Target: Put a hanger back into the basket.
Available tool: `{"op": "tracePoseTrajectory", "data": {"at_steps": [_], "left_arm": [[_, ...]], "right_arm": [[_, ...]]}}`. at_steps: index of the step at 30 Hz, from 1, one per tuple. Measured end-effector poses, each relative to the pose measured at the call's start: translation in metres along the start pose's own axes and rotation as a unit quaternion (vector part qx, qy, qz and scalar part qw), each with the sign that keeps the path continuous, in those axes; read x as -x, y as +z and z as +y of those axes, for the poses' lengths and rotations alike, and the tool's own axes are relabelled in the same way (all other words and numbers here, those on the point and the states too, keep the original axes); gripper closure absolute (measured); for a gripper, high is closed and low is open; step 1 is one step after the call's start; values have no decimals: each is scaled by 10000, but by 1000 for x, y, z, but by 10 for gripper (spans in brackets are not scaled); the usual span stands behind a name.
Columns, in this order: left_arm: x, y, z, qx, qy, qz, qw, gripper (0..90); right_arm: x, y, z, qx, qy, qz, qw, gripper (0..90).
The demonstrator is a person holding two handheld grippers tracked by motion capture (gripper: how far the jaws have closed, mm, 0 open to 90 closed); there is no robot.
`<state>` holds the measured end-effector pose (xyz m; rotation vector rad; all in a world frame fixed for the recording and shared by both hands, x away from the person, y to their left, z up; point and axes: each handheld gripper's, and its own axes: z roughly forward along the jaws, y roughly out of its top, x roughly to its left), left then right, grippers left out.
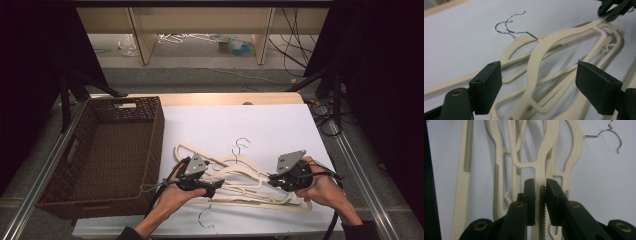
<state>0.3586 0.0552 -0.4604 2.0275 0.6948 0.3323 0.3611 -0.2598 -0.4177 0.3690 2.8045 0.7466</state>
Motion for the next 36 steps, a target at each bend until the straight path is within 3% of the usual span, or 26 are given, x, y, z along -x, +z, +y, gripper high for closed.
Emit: {"op": "tracePoseTrajectory", "data": {"at_steps": [3,4,7,9,10,11,20,24,25,26,30,34,36], "left_arm": [[-2,8,1,-174,106,-14,9998,231],[1,19,1,-224,156,-135,9995,249],[2,28,4,-377,234,-184,9988,261],[3,33,7,-369,420,-70,9984,285],[3,33,7,-369,420,-70,9984,297],[2,35,10,-476,550,-119,9973,343],[-1,45,10,-601,539,-453,9957,518],[-4,42,11,-598,562,-643,9946,636],[-5,41,12,-648,701,-659,9933,648],[-4,40,12,-588,647,-735,9935,661],[-7,31,18,-606,684,-982,9910,682],[-2,23,25,-666,683,-1092,9894,700],[0,13,33,-666,858,-1174,9871,712]], "right_arm": [[-2,-2,0,-8,-42,-20,10000,792],[-3,-4,2,16,-78,-48,10000,792],[-5,-6,5,28,-126,-54,9999,792],[-7,-7,7,30,-160,-76,9998,792],[-8,-7,9,36,-186,-104,9998,792],[-9,-8,10,21,-197,-67,9998,792],[-13,-9,14,83,-298,-45,9995,792],[-13,-9,14,94,-374,8,9993,792],[-13,-9,14,100,-385,3,9992,792],[-14,-10,14,120,-424,-2,9990,792],[-13,-14,13,257,-611,40,9978,791],[-12,-16,11,218,-707,3,9973,791],[-11,-17,7,264,-797,69,9964,792]]}}
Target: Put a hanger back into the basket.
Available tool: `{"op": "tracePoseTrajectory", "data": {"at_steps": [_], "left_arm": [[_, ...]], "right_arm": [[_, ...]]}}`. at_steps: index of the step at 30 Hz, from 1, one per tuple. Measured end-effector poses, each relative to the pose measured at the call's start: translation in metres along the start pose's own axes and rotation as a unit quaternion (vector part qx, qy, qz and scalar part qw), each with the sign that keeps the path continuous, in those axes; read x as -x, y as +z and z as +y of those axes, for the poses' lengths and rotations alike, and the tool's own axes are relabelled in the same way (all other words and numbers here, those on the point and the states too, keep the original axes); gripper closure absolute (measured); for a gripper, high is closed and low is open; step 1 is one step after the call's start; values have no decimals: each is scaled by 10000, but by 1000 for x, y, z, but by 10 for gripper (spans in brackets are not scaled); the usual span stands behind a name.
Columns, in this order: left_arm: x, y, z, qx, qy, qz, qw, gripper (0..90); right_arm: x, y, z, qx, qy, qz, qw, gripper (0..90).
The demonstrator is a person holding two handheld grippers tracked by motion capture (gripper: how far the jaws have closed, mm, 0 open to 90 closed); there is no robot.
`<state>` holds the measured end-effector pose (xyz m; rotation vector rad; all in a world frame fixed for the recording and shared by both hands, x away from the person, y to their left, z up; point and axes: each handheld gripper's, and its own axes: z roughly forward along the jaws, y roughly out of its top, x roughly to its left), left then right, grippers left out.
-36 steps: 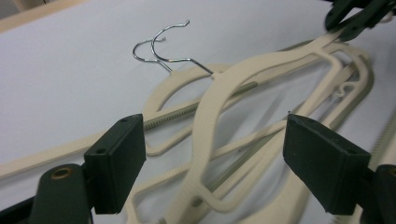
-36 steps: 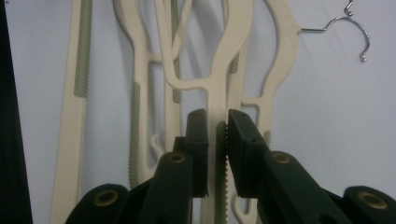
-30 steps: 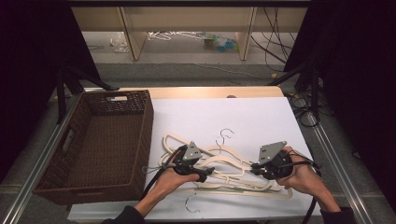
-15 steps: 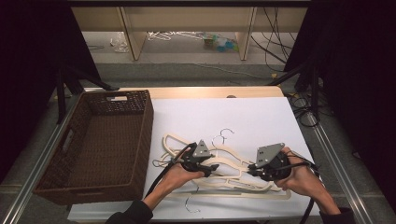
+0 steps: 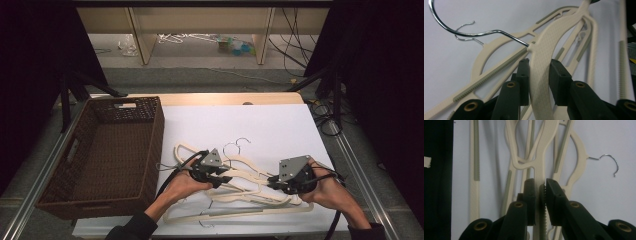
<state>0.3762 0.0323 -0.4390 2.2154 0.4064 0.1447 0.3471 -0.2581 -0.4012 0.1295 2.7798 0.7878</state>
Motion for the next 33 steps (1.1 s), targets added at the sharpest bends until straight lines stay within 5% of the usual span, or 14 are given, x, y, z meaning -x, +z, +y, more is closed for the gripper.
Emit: {"op": "tracePoseTrajectory", "data": {"at_steps": [10,17,24,28,33], "left_arm": [[16,-28,9,165,-173,-631,9977,794],[35,-37,19,145,-46,-763,9970,843],[48,-43,29,254,-66,-674,9974,853],[50,-49,34,310,-77,-694,9971,853],[51,-57,37,383,-182,-642,9970,853]], "right_arm": [[-1,-5,0,185,-50,-19,9998,709],[-5,-14,7,341,-35,-133,9993,630],[-5,-31,11,591,491,-241,9968,493],[0,-41,8,910,1102,-503,9884,412],[9,-59,0,1266,1874,-904,9699,350]]}}
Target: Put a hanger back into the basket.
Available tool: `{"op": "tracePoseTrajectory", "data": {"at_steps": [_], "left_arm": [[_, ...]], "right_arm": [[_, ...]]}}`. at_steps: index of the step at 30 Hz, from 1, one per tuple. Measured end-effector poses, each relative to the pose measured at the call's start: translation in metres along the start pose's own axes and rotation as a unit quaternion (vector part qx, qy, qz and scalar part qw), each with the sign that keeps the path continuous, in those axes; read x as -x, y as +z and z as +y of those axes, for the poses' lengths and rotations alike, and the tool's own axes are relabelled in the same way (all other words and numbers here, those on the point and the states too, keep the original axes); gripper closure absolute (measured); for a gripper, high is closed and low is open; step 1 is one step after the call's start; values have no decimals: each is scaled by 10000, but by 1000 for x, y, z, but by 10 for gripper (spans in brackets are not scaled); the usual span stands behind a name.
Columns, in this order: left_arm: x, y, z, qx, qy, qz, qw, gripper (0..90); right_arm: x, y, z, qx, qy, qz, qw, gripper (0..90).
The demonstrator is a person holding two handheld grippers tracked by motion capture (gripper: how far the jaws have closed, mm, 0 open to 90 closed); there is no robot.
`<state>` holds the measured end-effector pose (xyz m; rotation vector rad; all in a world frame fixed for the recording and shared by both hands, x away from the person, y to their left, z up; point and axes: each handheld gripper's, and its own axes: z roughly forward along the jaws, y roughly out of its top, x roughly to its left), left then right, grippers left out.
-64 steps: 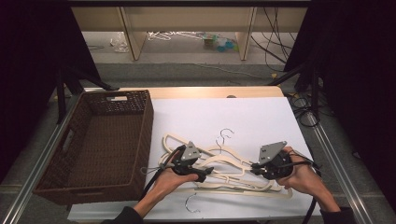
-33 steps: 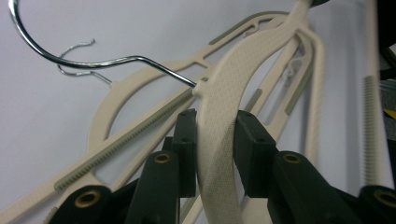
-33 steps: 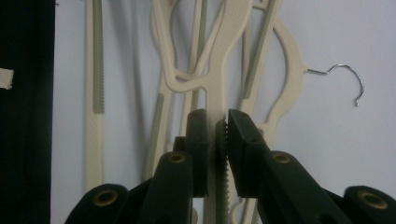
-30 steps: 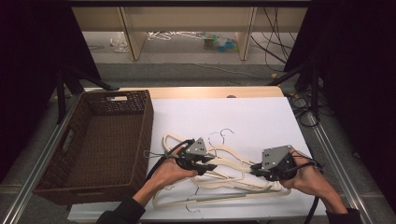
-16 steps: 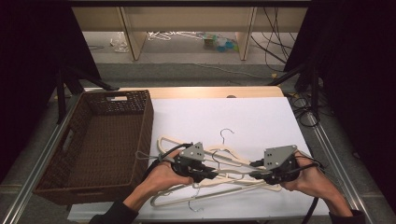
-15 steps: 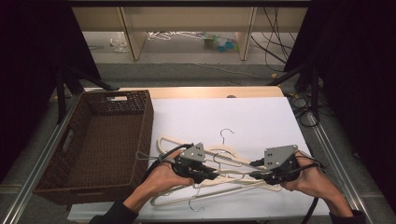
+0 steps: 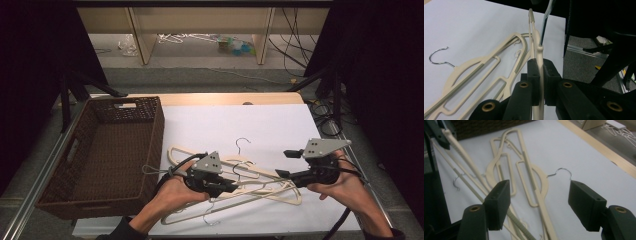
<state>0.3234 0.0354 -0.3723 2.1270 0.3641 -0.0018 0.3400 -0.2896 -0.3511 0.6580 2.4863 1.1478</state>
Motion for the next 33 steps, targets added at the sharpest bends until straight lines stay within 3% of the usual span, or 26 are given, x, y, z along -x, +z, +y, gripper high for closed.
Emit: {"op": "tracePoseTrajectory", "data": {"at_steps": [7,9,15,20,23,25,26,29,32,33], "left_arm": [[7,-17,8,4,-44,206,9998,853],[10,-23,11,-5,-50,297,9995,853],[19,-42,17,-45,23,553,9985,854],[22,-58,22,63,-74,520,9986,854],[25,-82,32,161,-110,568,9982,854],[25,-87,34,196,-129,557,9982,853],[24,-104,39,358,-208,642,9971,854],[21,-117,40,466,-232,735,9959,854],[11,-148,43,637,-396,988,9923,854],[11,-148,43,637,-396,988,9923,854]], "right_arm": [[10,-10,-5,433,510,-338,9972,312],[11,-11,-7,430,597,-392,9965,304],[12,-16,-9,615,718,-504,9942,278],[13,-17,-14,631,761,-574,9934,270],[15,-18,-19,591,821,-569,9932,261],[15,-18,-21,587,862,-591,9928,262],[15,-17,-23,565,862,-601,9929,262],[15,-16,-24,554,859,-577,9931,262],[13,-13,-27,538,871,-551,9932,261],[12,-12,-27,500,880,-531,9935,260]]}}
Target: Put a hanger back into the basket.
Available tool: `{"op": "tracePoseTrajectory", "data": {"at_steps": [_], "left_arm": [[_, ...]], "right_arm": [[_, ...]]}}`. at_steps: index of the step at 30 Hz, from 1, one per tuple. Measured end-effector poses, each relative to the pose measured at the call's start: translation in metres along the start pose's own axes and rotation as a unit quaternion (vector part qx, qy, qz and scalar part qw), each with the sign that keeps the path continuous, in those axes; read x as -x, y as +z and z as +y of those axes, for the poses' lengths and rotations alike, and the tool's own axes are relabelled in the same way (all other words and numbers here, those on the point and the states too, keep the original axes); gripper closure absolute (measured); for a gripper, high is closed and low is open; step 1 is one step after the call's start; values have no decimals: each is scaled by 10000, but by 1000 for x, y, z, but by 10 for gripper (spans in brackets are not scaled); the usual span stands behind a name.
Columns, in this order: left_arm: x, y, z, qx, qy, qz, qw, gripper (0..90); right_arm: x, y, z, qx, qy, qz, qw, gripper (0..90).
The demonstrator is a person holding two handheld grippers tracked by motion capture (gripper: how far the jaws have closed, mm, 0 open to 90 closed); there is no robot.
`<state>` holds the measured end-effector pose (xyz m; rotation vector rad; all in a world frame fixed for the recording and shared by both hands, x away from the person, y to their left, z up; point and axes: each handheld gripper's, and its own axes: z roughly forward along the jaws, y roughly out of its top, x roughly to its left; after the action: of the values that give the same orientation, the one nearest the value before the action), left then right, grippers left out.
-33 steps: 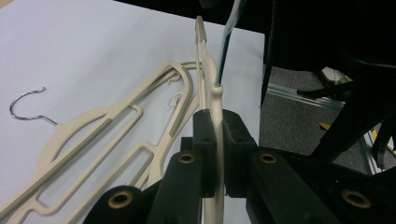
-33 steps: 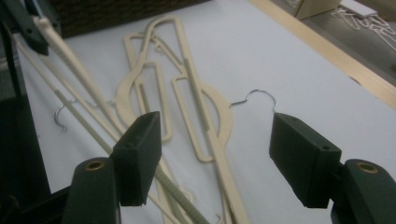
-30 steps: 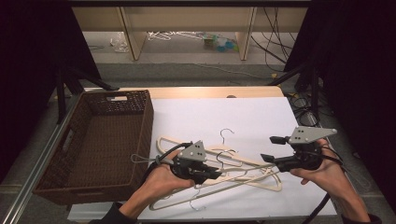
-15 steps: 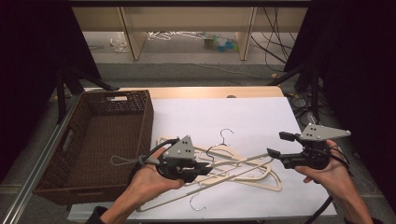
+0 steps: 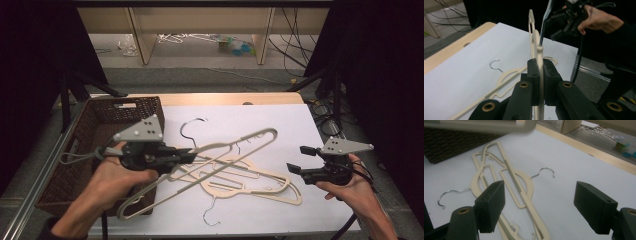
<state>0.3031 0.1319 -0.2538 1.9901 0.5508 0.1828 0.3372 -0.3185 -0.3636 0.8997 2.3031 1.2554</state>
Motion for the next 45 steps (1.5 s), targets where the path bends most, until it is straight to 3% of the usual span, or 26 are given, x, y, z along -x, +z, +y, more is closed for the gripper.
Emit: {"op": "tracePoseTrajectory", "data": {"at_steps": [4,6,7,9,10,12,15,19,20,21,22,24,28,30,34,45], "left_arm": [[-24,-25,9,87,74,412,9991,854],[-35,-35,9,133,-1,636,9979,854],[-35,-35,9,133,-1,636,9979,854],[-53,-49,6,235,-71,963,9950,854],[-53,-49,6,235,-71,963,9950,854],[-70,-58,-2,263,11,1186,9926,854],[-88,-66,-16,316,-79,1413,9894,854],[-109,-75,-35,369,-194,1613,9860,854],[-109,-75,-35,369,-194,1613,9860,854],[-119,-80,-44,405,-206,1726,9840,854],[-119,-80,-44,405,-206,1726,9840,854],[-133,-88,-57,487,-274,1841,9813,854],[-148,-96,-70,396,-236,1975,9792,854],[-151,-98,-75,346,-258,2051,9778,854],[-157,-103,-82,381,-201,2059,9776,854],[-183,-120,-114,209,-493,2360,9703,854]], "right_arm": [[-1,6,-3,-59,-17,56,10000,251],[-3,9,-3,-79,-44,77,9999,247],[-3,9,-3,-79,-44,77,9999,247],[-4,14,-6,-119,-68,131,9998,243],[-4,14,-7,-144,-69,129,9998,242],[-4,15,-8,-164,-37,136,9998,242],[-3,15,-9,-185,-40,120,9997,241],[-3,16,-11,-208,-41,115,9997,241],[-3,16,-11,-208,-41,115,9997,241],[-4,16,-11,-239,-60,125,9996,241],[-5,16,-11,-231,-74,130,9996,240],[-5,15,-11,-225,-63,145,9996,238],[-4,18,-15,-257,-38,152,9995,232],[-3,21,-18,-319,-20,169,9993,232],[-3,22,-19,-345,-31,196,9992,231],[-5,22,-21,-333,-16,225,9992,227]]}}
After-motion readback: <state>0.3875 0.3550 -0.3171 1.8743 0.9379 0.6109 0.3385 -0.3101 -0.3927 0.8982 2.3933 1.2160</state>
